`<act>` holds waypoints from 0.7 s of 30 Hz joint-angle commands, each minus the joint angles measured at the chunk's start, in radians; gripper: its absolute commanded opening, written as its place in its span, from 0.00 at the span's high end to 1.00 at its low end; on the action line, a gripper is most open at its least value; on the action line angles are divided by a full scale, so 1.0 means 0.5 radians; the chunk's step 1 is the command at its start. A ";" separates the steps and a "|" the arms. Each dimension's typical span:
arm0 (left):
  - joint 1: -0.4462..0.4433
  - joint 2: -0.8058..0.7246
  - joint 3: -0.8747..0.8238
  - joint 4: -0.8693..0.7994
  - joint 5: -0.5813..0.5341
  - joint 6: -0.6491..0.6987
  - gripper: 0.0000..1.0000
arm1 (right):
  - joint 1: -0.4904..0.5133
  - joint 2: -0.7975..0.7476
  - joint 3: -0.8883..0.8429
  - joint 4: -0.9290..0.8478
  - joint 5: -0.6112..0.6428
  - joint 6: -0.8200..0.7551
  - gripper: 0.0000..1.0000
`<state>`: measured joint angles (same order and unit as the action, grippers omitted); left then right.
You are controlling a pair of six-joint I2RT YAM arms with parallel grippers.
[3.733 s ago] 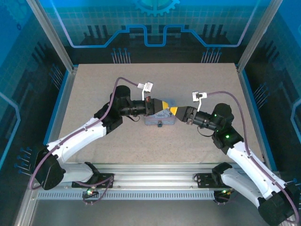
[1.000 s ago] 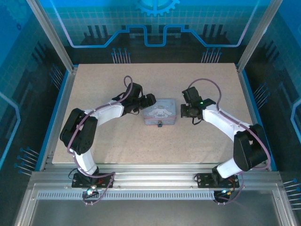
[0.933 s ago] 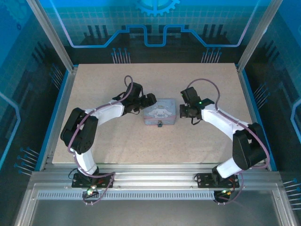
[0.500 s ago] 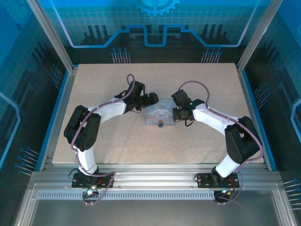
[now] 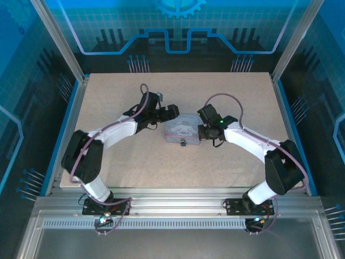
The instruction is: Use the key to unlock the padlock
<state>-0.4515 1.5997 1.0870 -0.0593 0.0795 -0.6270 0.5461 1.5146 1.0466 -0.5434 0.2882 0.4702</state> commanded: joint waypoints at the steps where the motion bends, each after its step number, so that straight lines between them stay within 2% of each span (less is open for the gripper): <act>1: 0.001 -0.273 -0.218 0.054 -0.046 0.011 0.09 | -0.075 -0.065 0.029 -0.087 0.045 -0.029 1.00; 5: -0.129 -0.544 -0.537 0.194 -0.068 -0.030 0.08 | -0.181 -0.065 0.066 -0.074 0.019 -0.062 1.00; 10: -0.452 -0.685 -0.952 0.649 -0.275 0.010 0.05 | -0.257 0.038 0.151 -0.057 0.007 -0.115 1.00; 14: -0.610 -0.512 -1.164 1.143 -0.378 0.019 0.03 | -0.280 0.150 0.229 -0.042 0.000 -0.140 1.00; 21: -0.791 0.014 -1.143 1.714 -0.614 0.114 0.03 | -0.284 0.307 0.309 -0.036 0.000 -0.130 1.00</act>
<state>-0.8227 1.5406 0.5102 0.5819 -0.1375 -0.6048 0.4156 1.6451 1.1728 -0.5564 0.2874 0.4164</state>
